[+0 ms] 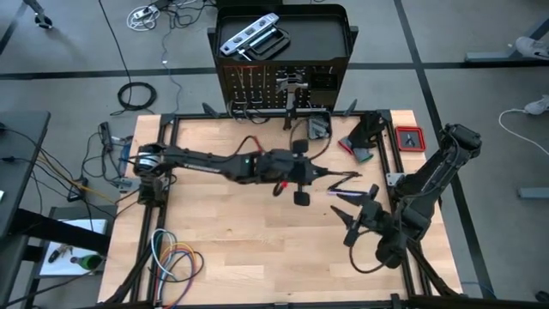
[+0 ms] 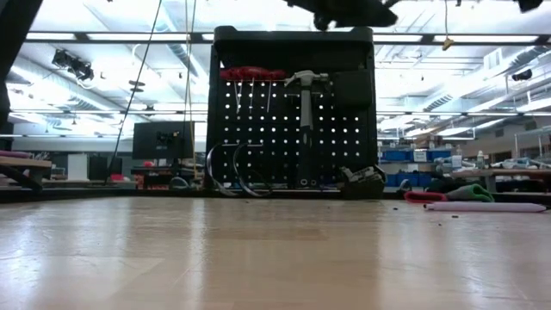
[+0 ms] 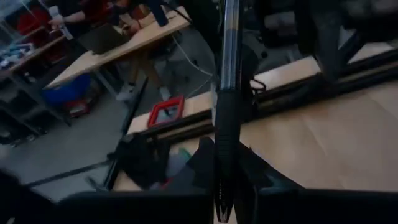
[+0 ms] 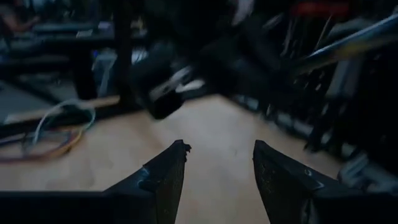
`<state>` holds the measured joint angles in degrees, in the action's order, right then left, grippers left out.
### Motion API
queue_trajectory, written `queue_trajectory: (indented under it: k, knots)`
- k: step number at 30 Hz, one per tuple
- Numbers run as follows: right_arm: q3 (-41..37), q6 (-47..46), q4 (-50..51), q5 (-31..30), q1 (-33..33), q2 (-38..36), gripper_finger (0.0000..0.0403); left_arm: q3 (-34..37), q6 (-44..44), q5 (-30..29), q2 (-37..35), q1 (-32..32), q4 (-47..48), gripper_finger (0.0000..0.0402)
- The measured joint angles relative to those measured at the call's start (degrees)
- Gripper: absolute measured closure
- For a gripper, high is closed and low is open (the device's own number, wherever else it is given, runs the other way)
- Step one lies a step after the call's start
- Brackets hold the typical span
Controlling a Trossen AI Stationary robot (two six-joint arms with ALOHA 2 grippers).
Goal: Hang tools onto peg board
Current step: Put the bottom black pen into the top basket of the peg board
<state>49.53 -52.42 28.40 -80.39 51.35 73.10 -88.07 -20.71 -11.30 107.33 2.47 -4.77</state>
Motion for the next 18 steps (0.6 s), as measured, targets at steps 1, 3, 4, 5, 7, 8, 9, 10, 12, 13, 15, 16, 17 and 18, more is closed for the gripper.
queue_trajectory:
  k: [1, 3, 4, 5, 7, 8, 9, 10, 12, 13, 15, 16, 17, 18]
  knots:
    - [-0.01, 1.17, -0.56, -2.12, 0.21, 0.00, 0.0209, 1.77, -0.02, -0.91, -0.64, 0.29, -2.37, 0.0378]
    - [-0.01, 3.00, -2.35, -6.55, 0.68, 0.00, 0.0209, 5.83, -0.20, -2.93, -2.49, 1.15, -6.72, 0.0378]
    - [-0.01, 3.75, -3.00, -8.57, 0.79, -0.05, 0.0208, 7.84, -0.42, -4.19, -3.53, 1.59, -9.39, 0.0378]
    - [0.04, 4.49, -3.61, -9.50, 0.77, -0.11, 0.0207, 10.05, -0.86, -5.27, -4.67, 2.14, -11.66, 0.0378]
    - [0.01, 6.06, -3.97, -9.61, 0.12, -0.39, 0.0204, 14.38, -1.26, -7.00, -6.27, 3.18, -18.81, 0.0378]
    - [0.01, 6.83, -4.21, -9.59, -0.41, -0.61, 0.0202, 16.64, -1.36, -7.54, -7.21, 3.69, -21.49, 0.0378]
    - [-0.01, 7.40, -4.96, -9.68, -1.29, -0.79, 0.0200, 18.59, -1.38, -7.79, -7.64, 4.04, -24.74, 0.0378]
    - [0.04, 7.97, -6.07, -9.76, -2.03, -0.83, 0.0199, 20.08, -1.36, -7.77, -7.93, 4.35, -28.66, 0.0378]
    - [-0.01, 10.92, -8.12, -9.74, -3.64, -0.79, 0.0197, 22.78, -1.36, -7.98, -8.18, 4.74, -32.96, 0.0378]
    - [-0.01, 12.91, -10.01, -9.69, -4.44, -0.79, 0.0196, 23.62, -1.35, -8.11, -8.14, 4.86, -34.99, 0.0378]
    - [-0.01, 18.19, -14.52, -8.91, -6.08, -0.79, 0.0196, 24.74, -1.08, -8.31, -8.13, 5.05, -36.79, 0.0378]
    - [-0.01, 21.54, -17.35, -7.51, -6.86, -0.79, 0.0197, 24.91, -0.58, -8.29, -8.13, 5.10, -37.05, 0.0378]
    - [-0.01, 25.49, -20.54, -5.84, -7.74, -0.79, 0.0197, 25.07, 0.01, -8.25, -8.13, 5.14, -37.03, 0.0378]
    - [-0.01, 29.87, -24.51, -3.86, -8.53, -0.79, 0.0197, 25.09, 0.21, -8.21, -8.13, 5.16, -37.01, 0.0378]
